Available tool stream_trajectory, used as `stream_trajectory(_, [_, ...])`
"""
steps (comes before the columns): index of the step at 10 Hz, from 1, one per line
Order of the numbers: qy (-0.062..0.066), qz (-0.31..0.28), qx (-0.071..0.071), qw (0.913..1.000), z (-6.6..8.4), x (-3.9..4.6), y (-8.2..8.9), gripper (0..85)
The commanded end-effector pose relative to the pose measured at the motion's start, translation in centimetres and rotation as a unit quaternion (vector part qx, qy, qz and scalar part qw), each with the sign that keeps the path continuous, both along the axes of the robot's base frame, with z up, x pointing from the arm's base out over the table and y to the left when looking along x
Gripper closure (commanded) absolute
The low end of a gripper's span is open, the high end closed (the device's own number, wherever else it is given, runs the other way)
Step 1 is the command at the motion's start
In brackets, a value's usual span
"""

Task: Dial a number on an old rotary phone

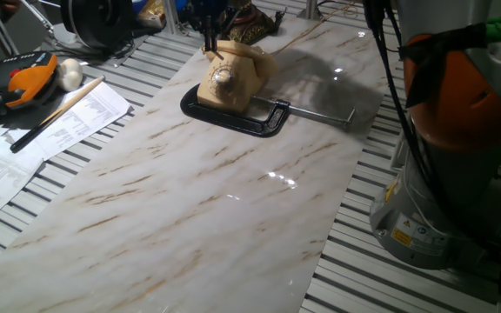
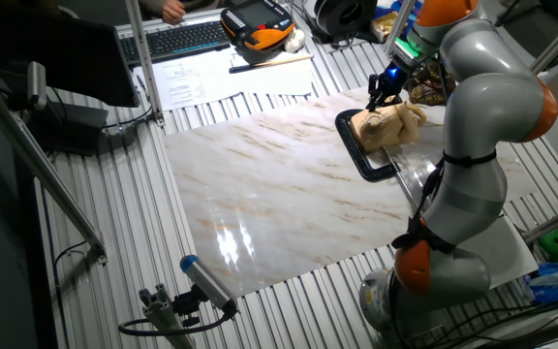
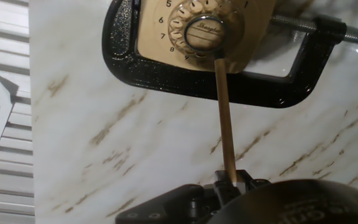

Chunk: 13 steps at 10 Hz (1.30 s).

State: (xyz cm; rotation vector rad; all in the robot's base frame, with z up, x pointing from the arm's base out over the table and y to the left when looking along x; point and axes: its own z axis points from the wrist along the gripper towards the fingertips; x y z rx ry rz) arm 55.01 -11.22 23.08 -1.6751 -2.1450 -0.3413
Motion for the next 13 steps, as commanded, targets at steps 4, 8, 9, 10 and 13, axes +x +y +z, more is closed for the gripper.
stream_trajectory(4, [-0.006, 0.002, 0.010, 0.9999, -1.4, 0.25, -1.5, 85.0])
stream_trajectory(8, [-0.010, 0.005, 0.019, 0.9998, -2.8, 0.75, -2.1, 85.0])
stream_trajectory(9, [-0.010, 0.004, 0.022, 0.9997, -2.9, 0.75, -2.2, 85.0])
stream_trajectory(10, [-0.010, 0.003, 0.024, 0.9997, -3.0, 0.77, -2.3, 85.0])
stream_trajectory(13, [-0.013, 0.003, 0.026, 0.9996, -3.4, 0.84, -2.5, 85.0])
